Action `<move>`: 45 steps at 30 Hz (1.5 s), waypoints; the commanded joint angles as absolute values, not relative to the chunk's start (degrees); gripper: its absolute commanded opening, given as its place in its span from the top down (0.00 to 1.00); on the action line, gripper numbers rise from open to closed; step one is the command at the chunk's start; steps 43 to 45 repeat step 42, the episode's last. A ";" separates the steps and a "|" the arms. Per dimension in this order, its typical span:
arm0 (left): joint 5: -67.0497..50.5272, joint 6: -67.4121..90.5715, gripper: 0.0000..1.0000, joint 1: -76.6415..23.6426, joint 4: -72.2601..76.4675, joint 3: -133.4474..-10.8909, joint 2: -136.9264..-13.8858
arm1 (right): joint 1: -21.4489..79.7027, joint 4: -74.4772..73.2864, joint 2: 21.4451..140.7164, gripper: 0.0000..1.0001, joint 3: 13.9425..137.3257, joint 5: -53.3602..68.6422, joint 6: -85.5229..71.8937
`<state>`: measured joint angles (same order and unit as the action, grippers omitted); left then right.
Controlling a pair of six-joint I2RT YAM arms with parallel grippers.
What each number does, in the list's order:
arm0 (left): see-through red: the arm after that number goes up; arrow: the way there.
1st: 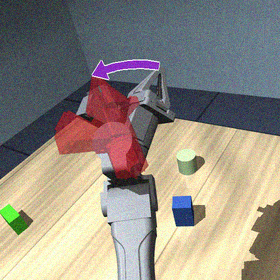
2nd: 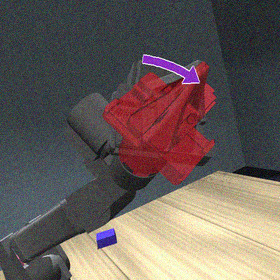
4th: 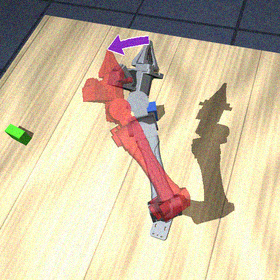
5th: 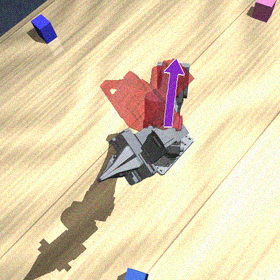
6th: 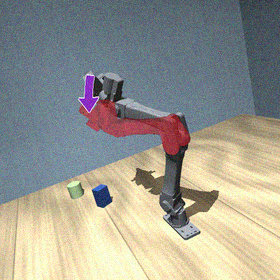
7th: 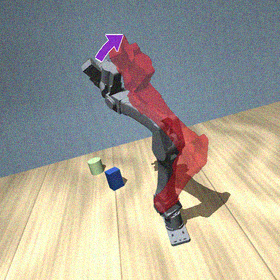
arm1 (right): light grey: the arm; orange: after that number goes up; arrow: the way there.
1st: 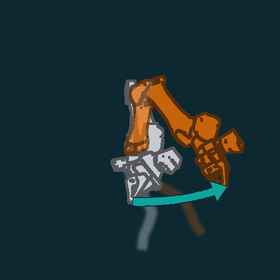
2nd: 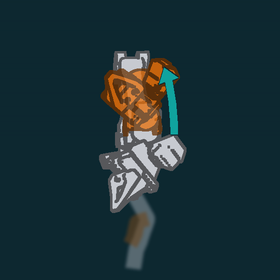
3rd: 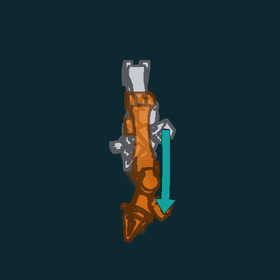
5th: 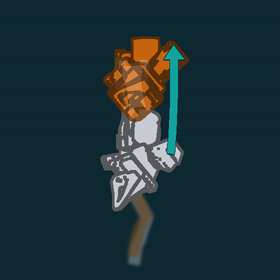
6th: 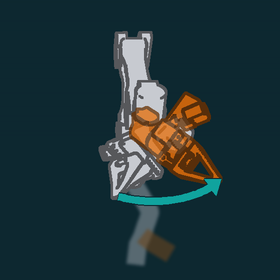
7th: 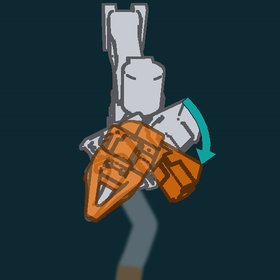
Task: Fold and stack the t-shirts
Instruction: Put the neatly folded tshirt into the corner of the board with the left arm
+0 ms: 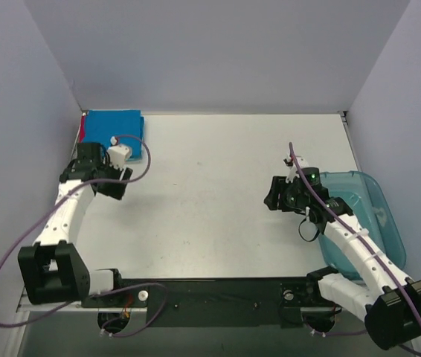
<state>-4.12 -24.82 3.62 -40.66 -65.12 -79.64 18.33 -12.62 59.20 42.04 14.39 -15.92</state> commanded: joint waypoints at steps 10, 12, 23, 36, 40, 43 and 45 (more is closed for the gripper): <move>1.28 -6.24 0.13 3.08 -8.09 -31.21 -53.53 | 14.15 4.74 46.67 0.47 25.50 0.71 -13.54; 5.42 -6.24 0.14 3.08 -6.60 -29.71 -53.18 | 13.71 5.53 46.15 0.47 24.35 -1.83 -13.27; 1.41 -3.96 0.17 2.90 -6.68 -30.15 -54.75 | 12.48 5.98 44.47 0.46 22.24 -1.49 -16.35; 3.43 -1.76 0.17 2.90 -2.55 -27.25 -53.88 | 11.78 5.01 42.45 0.46 22.23 -0.53 -16.08; 4.57 -0.97 0.17 2.73 -2.55 -27.16 -53.79 | 11.69 4.22 42.54 0.46 22.67 -0.53 -16.00; 4.75 -0.36 0.16 2.81 -2.64 -27.07 -53.61 | 11.60 4.31 42.63 0.46 22.67 -0.53 -16.26; 4.75 -0.36 0.16 2.81 -2.64 -27.07 -53.61 | 11.60 4.31 42.63 0.46 22.67 -0.53 -16.26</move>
